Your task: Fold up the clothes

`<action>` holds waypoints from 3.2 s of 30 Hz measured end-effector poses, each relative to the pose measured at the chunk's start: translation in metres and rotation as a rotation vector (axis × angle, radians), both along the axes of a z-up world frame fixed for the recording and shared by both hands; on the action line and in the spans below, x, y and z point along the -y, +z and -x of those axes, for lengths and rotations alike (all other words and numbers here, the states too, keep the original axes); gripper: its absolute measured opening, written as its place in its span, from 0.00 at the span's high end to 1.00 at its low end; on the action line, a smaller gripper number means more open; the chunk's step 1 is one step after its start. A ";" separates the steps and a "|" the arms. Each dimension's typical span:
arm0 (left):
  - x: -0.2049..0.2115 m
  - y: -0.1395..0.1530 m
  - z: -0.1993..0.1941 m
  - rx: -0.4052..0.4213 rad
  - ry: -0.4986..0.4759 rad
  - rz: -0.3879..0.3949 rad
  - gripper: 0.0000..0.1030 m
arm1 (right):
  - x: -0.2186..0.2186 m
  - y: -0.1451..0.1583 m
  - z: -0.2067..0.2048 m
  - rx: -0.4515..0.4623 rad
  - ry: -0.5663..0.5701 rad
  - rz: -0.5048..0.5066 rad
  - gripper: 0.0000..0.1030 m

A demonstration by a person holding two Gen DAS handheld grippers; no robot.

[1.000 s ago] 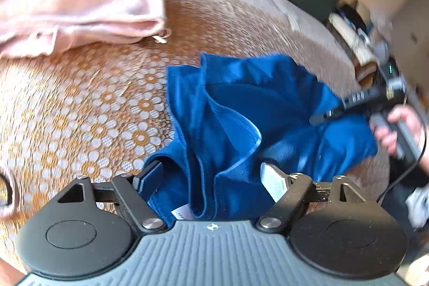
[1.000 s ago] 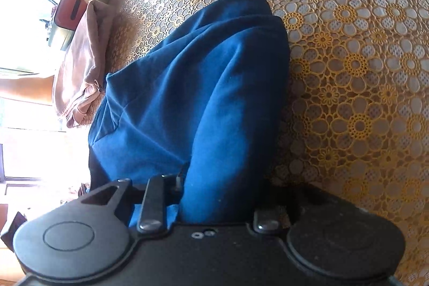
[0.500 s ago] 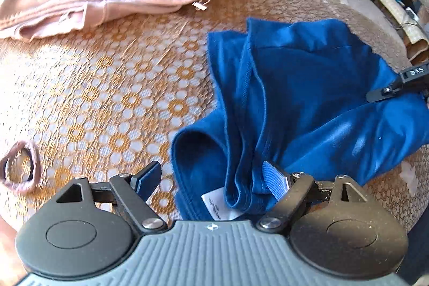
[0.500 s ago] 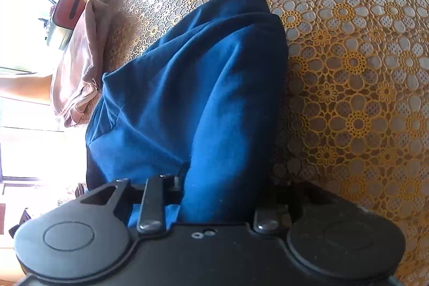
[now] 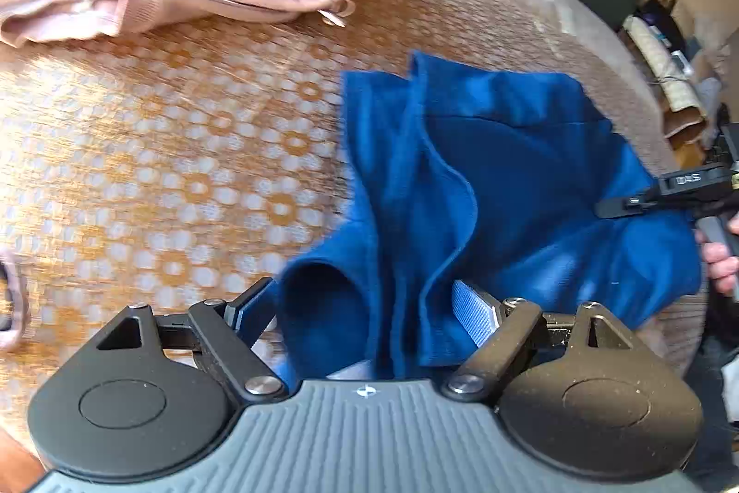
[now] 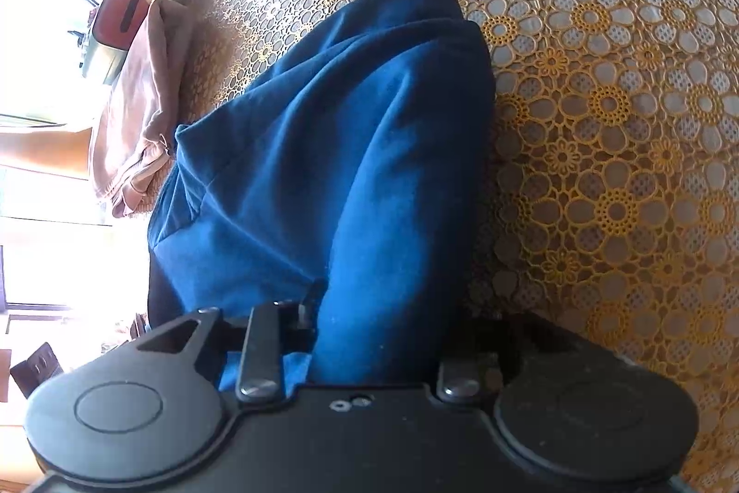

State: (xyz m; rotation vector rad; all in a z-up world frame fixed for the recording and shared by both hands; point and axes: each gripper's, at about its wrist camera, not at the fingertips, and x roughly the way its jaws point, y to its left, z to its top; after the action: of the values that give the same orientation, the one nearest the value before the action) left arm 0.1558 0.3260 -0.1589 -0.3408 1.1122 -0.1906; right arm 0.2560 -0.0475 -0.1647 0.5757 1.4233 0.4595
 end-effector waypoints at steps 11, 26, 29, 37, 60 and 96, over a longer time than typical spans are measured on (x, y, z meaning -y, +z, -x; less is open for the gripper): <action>0.016 0.001 -0.004 -0.005 0.028 -0.076 0.70 | 0.006 0.000 0.006 0.027 0.013 -0.020 0.00; 0.030 0.032 0.006 0.109 0.081 -0.132 0.85 | -0.008 0.055 0.024 0.219 0.045 0.034 0.00; 0.025 0.043 0.006 0.136 0.101 -0.133 0.85 | -0.027 0.070 0.018 0.246 0.039 0.018 0.00; -0.002 0.090 0.007 0.232 0.137 -0.156 0.85 | -0.065 0.132 0.000 0.354 0.067 -0.025 0.00; -0.210 0.188 -0.119 0.359 0.356 -0.511 0.85 | -0.336 0.190 -0.167 0.526 0.206 -0.133 0.00; -0.223 0.083 -0.132 0.281 0.394 -0.576 0.13 | -0.359 0.043 -0.182 0.405 0.199 0.002 0.00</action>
State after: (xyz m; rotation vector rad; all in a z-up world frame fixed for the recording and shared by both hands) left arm 0.2875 0.5486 -0.0757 -0.0084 0.7600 0.4161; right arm 0.4383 0.3114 -0.1217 0.3153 1.0947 0.6910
